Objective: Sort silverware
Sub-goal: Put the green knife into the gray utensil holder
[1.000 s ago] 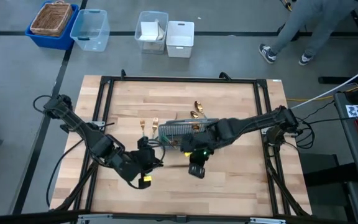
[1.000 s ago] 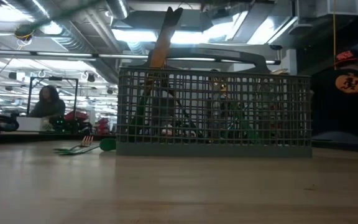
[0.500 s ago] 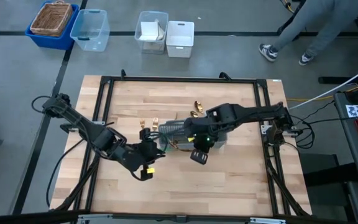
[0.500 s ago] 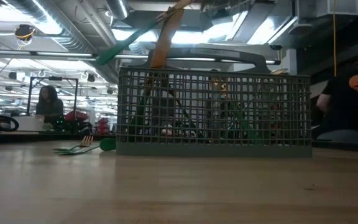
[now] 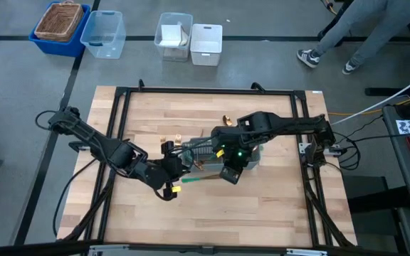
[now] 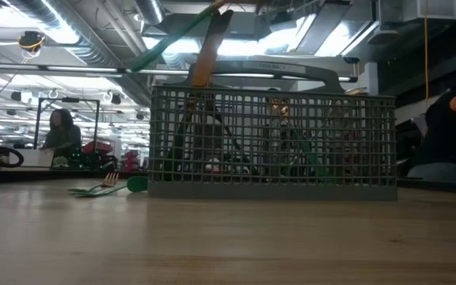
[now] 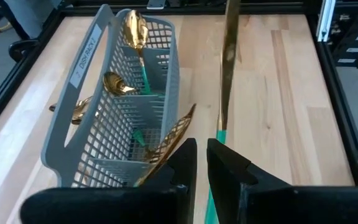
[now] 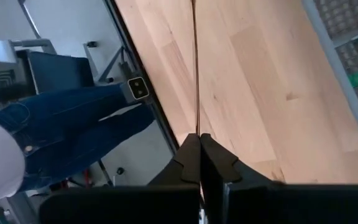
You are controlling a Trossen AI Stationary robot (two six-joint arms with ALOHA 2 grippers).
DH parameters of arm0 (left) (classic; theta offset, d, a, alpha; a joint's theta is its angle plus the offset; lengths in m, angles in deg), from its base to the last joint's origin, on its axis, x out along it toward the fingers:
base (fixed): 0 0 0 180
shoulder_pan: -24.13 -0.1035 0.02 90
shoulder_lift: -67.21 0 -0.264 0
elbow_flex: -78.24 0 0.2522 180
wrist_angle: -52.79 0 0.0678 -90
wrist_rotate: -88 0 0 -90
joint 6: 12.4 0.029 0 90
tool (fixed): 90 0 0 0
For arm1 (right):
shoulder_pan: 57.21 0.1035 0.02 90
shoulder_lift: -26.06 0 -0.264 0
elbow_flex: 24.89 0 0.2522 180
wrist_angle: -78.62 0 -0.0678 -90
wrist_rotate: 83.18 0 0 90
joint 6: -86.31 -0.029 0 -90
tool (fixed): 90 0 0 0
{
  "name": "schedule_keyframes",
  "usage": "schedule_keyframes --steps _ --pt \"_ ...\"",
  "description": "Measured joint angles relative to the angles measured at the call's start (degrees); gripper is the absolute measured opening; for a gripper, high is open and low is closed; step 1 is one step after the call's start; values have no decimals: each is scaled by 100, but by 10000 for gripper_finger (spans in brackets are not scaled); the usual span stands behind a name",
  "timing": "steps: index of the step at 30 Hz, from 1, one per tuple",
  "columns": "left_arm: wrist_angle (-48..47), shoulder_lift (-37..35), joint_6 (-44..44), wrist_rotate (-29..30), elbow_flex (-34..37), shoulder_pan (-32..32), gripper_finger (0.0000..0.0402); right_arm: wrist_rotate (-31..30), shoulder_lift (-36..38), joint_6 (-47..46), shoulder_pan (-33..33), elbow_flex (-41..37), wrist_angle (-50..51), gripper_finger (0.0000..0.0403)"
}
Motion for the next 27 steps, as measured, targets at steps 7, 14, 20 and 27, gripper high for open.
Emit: schedule_keyframes --steps 7,14,20,27 --pt "19 -2 74 2 -2 -12 29 11 0 -27 -199 170 174 0" --pt "61 -7 65 11 -9 -32 29 -37 -188 48 -391 593 399 0" --pt "61 -7 30 -14 -4 -91 29 -114 -195 189 -391 656 560 0" --pt "34 0 -81 -31 2 -141 29 -371 -195 344 -390 571 518 0"
